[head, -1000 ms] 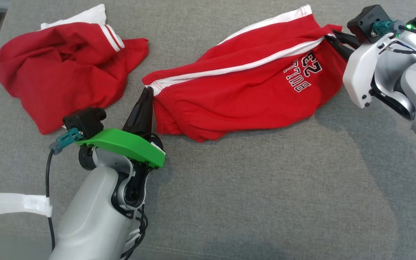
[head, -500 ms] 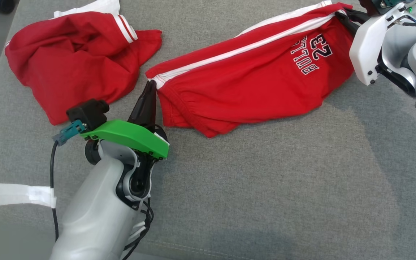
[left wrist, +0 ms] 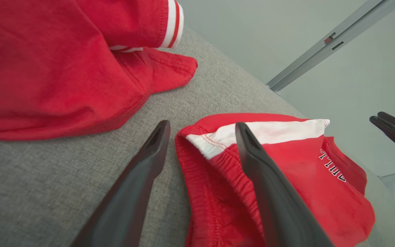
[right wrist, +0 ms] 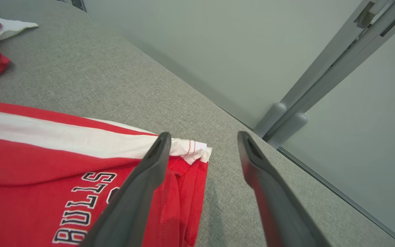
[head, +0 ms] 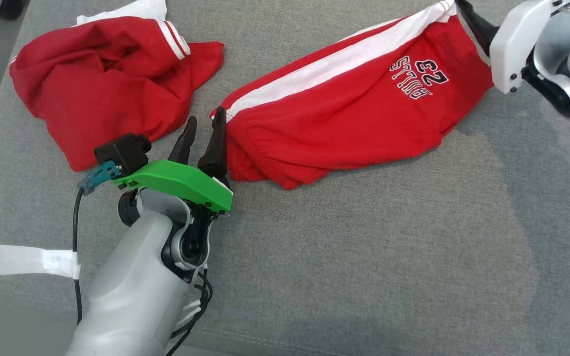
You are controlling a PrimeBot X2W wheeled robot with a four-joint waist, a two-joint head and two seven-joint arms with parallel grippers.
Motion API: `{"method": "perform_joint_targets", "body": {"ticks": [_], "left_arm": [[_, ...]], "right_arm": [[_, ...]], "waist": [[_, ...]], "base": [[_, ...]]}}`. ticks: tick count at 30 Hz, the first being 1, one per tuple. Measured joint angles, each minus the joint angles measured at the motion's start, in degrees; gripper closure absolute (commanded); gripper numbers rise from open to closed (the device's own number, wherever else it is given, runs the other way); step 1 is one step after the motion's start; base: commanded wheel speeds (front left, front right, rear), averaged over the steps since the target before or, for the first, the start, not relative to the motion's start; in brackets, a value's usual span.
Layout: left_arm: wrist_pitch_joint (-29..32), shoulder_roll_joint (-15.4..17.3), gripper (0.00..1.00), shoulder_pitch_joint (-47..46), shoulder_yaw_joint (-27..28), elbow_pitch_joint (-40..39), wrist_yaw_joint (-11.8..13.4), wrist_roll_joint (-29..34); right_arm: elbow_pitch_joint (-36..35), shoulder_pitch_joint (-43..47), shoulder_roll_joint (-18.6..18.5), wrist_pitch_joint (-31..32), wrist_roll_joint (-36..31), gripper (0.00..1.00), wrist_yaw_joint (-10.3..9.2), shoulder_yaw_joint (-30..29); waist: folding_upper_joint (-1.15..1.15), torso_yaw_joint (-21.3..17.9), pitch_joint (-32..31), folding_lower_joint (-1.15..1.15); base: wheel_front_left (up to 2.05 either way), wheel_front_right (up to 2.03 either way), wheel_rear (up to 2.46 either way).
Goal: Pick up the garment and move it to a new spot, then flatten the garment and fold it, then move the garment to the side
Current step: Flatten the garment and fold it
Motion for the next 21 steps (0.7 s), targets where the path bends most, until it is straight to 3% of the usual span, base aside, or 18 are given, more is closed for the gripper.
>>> {"method": "perform_joint_targets", "body": {"ticks": [9,21], "left_arm": [[-0.5,0.0,0.00,0.0,1.5,1.2,0.4,0.8],[-0.5,0.0,0.00,2.3,0.7,-2.9,-0.7,4.6]], "right_arm": [[4.9,0.8,1.6,-4.4,6.8,0.00,-0.51,-6.2],[12.6,10.1,4.6,-5.0,17.2,0.00,-1.02,-12.5]], "waist": [[0.00,-0.7,-1.1,0.00],[0.00,0.3,-3.2,0.00]], "base": [[0.00,0.00,0.00],[0.00,0.00,0.00]]}}
